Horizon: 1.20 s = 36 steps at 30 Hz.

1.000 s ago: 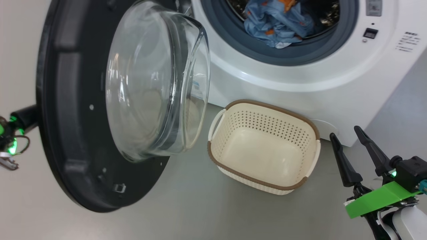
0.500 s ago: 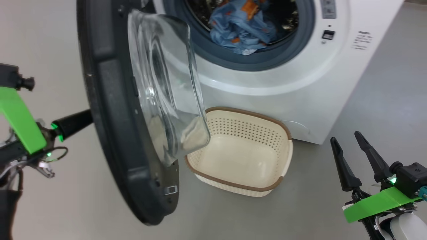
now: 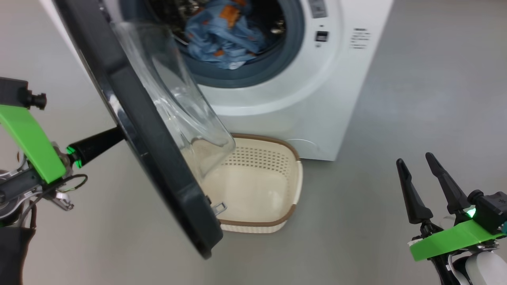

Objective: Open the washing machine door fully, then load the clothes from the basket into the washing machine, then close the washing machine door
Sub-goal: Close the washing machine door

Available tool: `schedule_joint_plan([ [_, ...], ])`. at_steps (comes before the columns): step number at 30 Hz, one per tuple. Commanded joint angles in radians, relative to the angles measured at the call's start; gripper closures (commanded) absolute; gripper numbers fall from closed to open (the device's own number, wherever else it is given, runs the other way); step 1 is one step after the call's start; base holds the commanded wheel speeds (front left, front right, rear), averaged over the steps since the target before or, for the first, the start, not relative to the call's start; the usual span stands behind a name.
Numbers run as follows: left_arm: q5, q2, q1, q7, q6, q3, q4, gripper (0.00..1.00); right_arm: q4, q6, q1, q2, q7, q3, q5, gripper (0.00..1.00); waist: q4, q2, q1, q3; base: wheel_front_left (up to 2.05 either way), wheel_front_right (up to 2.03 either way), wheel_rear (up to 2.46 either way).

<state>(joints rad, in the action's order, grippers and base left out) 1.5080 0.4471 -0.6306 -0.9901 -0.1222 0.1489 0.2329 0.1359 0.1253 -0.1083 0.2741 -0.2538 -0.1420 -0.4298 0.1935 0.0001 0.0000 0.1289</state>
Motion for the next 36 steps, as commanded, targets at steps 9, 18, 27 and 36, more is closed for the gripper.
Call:
schedule_joint_plan([
  [9,-0.044,0.014,-0.066,0.048,-0.004,-0.030,-0.002,1.00,-0.032,0.005,0.007,-0.010,-0.008,0.004,0.014,0.00,-0.163,-0.0001,0.0000,0.015,0.00,0.00,0.00],
  [18,-0.069,0.002,-0.094,0.085,-0.005,-0.030,0.031,1.00,-0.034,0.005,0.006,-0.021,-0.008,0.014,0.015,0.00,-0.235,-0.0001,0.0000,0.025,0.00,0.00,0.00],
  [27,-0.081,0.001,-0.078,0.119,-0.008,-0.031,0.055,1.00,-0.032,0.005,0.008,-0.023,-0.008,0.024,0.018,0.00,-0.231,-0.0001,0.0000,0.014,0.00,0.00,0.00],
  [36,-0.094,0.012,0.047,0.209,-0.008,-0.050,0.059,0.69,-0.029,0.005,0.013,-0.024,-0.008,0.017,0.017,0.00,-0.199,-0.0001,0.0000,-0.014,0.00,0.00,0.00],
])
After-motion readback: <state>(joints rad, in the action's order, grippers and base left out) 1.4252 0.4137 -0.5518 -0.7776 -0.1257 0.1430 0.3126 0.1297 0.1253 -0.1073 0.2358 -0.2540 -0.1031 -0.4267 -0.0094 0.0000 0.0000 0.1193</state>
